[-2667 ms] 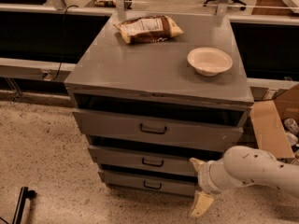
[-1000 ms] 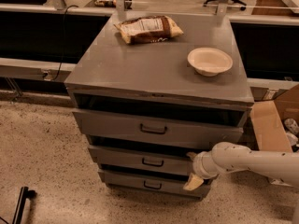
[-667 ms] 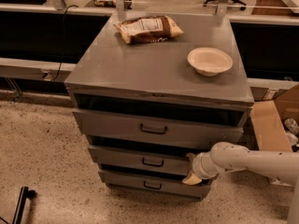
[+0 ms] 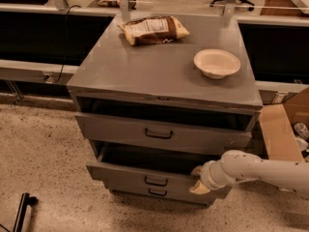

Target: Open middle drawer

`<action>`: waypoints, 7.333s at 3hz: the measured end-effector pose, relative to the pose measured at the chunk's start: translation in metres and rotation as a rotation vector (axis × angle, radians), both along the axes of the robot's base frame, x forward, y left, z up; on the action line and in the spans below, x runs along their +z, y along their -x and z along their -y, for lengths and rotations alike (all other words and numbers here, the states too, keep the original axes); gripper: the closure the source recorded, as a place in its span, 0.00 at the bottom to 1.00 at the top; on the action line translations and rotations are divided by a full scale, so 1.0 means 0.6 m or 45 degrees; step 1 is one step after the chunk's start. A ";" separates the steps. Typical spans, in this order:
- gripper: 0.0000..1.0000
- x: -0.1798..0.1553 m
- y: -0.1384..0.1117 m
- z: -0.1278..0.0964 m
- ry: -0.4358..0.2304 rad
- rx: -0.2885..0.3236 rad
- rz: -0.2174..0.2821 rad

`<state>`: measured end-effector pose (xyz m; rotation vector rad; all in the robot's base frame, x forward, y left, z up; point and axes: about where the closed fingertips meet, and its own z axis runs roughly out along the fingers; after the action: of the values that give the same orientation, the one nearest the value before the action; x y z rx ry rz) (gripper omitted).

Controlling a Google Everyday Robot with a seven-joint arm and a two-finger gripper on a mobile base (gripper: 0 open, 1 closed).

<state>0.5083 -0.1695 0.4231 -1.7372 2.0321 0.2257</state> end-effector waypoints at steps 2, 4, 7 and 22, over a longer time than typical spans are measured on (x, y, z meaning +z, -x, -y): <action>0.08 0.010 0.000 0.000 0.000 0.000 0.000; 0.00 0.008 0.001 -0.001 -0.001 0.002 -0.002; 0.24 -0.004 0.095 -0.026 -0.080 0.056 -0.259; 1.00 -0.009 0.177 0.009 -0.171 0.491 -0.618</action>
Offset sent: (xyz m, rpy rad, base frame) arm 0.0000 0.0000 0.0044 0.0000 0.0000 0.0000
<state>0.4023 -0.1748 0.4176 -2.1241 1.9000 0.9654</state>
